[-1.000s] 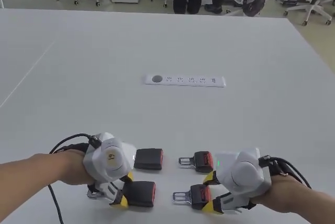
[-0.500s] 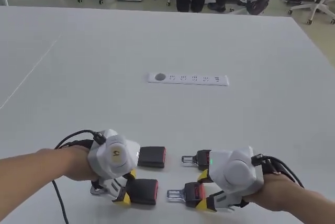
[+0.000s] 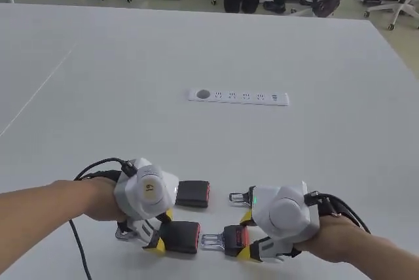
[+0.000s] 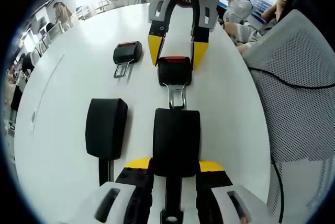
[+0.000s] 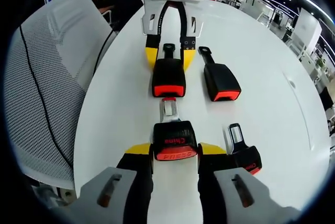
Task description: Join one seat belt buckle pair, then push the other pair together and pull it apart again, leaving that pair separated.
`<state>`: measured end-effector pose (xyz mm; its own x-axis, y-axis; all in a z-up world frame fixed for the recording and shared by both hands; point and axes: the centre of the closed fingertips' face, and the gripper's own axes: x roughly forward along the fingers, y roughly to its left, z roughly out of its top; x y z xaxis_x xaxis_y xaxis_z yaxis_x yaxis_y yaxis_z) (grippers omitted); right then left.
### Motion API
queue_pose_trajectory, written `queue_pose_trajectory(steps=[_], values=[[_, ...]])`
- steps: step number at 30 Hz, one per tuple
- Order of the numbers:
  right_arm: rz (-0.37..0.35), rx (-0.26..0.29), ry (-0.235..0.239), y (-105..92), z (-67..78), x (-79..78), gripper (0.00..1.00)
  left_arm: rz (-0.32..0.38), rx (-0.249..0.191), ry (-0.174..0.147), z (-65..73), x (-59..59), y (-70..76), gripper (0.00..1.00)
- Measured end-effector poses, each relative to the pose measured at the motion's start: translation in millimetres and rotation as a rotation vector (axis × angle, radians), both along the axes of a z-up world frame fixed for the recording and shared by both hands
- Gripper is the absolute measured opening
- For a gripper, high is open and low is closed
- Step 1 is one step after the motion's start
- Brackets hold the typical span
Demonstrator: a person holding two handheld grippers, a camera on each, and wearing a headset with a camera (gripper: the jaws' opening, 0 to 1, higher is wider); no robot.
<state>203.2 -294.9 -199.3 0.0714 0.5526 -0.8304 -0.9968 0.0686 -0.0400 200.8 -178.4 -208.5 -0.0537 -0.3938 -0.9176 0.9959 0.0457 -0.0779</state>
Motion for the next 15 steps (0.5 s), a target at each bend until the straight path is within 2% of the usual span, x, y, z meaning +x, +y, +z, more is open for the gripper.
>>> queue_pose_trajectory(steps=[15], values=[[-0.002,-0.003,-0.008,12.3,-0.8,-0.1,0.31,0.003,0.004,-0.001,0.4,-0.3,-0.2,0.32]])
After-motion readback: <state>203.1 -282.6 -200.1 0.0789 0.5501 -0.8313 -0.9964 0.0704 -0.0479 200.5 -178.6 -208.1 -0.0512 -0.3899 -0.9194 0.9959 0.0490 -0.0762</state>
